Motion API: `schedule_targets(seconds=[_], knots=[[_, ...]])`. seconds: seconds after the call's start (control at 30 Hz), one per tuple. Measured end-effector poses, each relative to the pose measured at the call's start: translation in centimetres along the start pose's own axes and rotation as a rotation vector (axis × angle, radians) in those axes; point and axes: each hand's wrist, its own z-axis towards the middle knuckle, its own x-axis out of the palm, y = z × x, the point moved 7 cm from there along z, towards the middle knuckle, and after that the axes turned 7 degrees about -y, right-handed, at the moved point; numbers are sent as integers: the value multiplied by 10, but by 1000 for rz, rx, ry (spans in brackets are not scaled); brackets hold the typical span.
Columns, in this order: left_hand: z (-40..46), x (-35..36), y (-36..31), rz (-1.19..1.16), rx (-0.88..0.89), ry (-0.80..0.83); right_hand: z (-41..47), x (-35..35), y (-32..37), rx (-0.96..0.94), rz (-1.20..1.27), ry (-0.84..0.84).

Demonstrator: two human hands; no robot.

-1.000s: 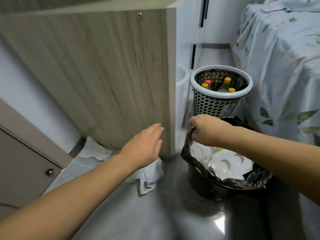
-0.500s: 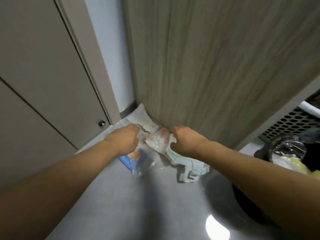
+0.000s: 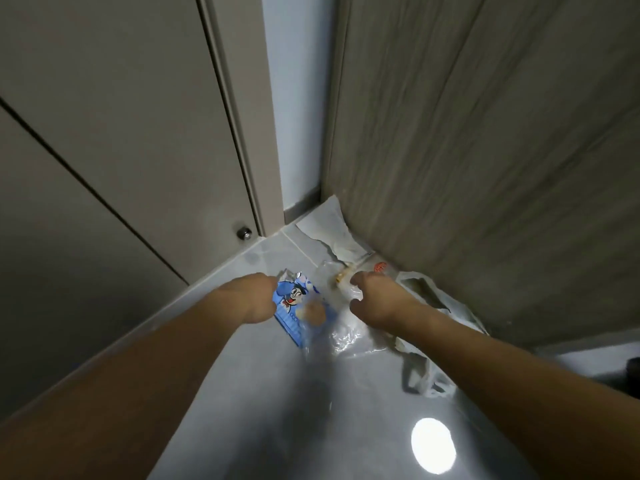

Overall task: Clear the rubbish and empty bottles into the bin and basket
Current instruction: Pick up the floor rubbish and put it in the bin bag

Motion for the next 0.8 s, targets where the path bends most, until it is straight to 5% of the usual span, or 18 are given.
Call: schedule_targets(seconds=[0.5,0.8], knots=[[68,58,17,-192,-92,-43,162,18,-12,150,54,-116],[67,55,16,-184,-65,-47,184,22,17,3,-337,-325]])
